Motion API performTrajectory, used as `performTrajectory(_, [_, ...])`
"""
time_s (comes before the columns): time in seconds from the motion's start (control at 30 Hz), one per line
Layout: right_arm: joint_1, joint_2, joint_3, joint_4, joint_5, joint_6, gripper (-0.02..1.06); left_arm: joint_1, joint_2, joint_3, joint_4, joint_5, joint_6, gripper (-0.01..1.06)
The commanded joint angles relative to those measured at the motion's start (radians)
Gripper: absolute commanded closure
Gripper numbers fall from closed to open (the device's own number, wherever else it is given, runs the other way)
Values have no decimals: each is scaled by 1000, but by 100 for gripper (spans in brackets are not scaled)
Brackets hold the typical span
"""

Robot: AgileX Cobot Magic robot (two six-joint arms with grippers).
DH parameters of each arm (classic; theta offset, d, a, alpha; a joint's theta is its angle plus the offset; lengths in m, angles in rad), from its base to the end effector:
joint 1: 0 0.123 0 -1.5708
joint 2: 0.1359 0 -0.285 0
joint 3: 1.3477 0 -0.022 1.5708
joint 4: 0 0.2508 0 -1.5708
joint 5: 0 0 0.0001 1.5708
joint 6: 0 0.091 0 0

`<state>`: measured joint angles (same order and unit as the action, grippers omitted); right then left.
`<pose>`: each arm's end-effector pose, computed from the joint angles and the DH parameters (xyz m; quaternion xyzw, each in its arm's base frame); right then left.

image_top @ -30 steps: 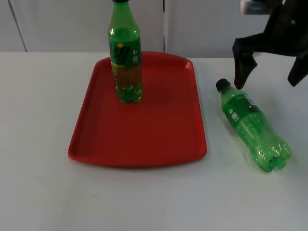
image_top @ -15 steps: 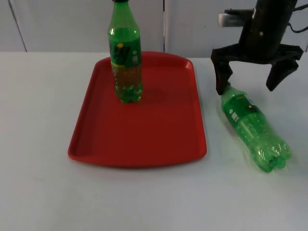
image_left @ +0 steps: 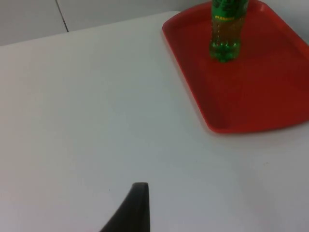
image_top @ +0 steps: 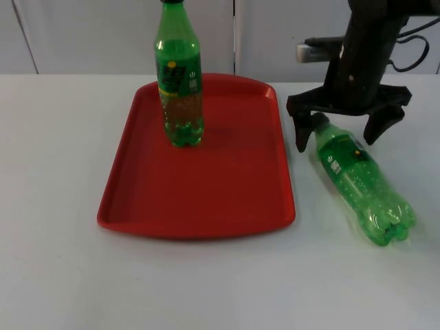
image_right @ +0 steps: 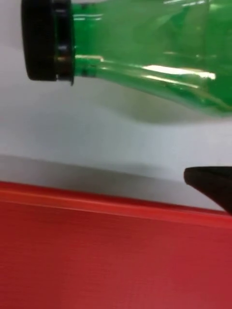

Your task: Place the bottle upright on the tray.

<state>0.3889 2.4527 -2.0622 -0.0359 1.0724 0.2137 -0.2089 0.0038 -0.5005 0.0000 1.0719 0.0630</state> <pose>0.4693 0.1892 0.1295 -0.0940 0.9907 0.0131 0.0979 -0.0047 0.0010 0.2765 0.1161 0.8491 -0.0376 0.5140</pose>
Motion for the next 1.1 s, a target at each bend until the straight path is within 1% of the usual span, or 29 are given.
performTrajectory(0.0, [5, 7, -1, -6, -12, -4, 6, 1, -4, 4, 8, 2, 3, 3])
performTrajectory(0.3, [5, 61, -1, -5, -14, -3, 6, 1, -4, 4, 8, 2, 3, 3])
performTrajectory(0.47, [5, 74, 0, 19, -18, -3, 11, 1, -4, 4, 8, 2, 3, 3])
performTrajectory(0.53, [5, 76, 0, 19, -18, -3, 18, 1, -4, 4, 8, 2, 3, 3])
performTrajectory(0.57, [5, 76, 0, 19, -18, -3, 23, 1, -4, 4, 8, 2, 3, 3])
performTrajectory(0.6, [5, 76, 0, 19, -18, -3, 23, 1, -4, 4, 8, 2, 3, 3])
performTrajectory(0.67, [5, 76, 0, 19, -16, -3, 34, 1, -4, 4, 8, 2, 3, 3])
performTrajectory(0.73, [5, 76, 0, 19, -5, 1, 50, 1, -4, 4, 8, 2, 3, 3])
performTrajectory(0.77, [5, 76, 0, 19, -5, 1, 50, 1, -4, 4, 8, 2, 3, 3])
performTrajectory(0.83, [5, 76, 0, 19, 1, 4, 70, 1, -4, 4, 8, 2, 3, 3])
performTrajectory(0.87, [5, 76, 0, 19, 5, 8, 92, 1, -4, 4, 8, 2, 3, 3])
performTrajectory(0.9, [5, 76, 0, 19, 5, 8, 92, 1, -4, 4, 8, 2, 3, 3])
performTrajectory(0.93, [5, 76, 0, 17, 5, 12, 104, 1, -4, 4, 8, 2, 3, 3])
performTrajectory(1.07, [5, 76, 0, 15, 5, 25, 105, 1, -4, 4, 8, 2, 3, 3])
